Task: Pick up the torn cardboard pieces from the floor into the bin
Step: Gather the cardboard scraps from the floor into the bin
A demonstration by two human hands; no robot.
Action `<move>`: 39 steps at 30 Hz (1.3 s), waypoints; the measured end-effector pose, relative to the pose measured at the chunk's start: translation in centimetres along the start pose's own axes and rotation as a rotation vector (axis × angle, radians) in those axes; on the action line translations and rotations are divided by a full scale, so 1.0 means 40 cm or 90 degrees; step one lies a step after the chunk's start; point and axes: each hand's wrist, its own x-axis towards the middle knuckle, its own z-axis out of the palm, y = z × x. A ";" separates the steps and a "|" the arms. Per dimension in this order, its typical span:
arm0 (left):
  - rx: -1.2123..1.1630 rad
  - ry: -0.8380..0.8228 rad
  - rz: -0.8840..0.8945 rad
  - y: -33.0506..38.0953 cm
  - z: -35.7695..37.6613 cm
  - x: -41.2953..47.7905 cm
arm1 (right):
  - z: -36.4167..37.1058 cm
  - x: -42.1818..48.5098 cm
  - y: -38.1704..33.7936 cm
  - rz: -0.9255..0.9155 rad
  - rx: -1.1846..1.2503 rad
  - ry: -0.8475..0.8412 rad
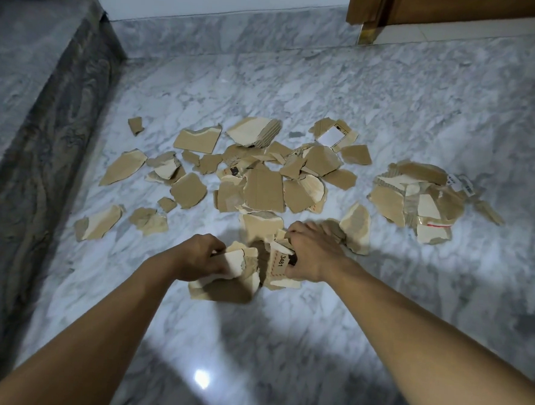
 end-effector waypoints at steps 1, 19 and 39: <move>-0.002 0.004 0.001 0.002 0.005 0.000 | 0.006 -0.005 -0.002 -0.008 -0.005 0.015; 0.091 -0.024 0.026 0.048 -0.080 0.018 | -0.176 -0.073 0.061 0.175 0.503 0.156; 0.095 0.013 0.061 0.099 0.079 0.087 | -0.122 -0.081 0.125 0.158 0.172 -0.115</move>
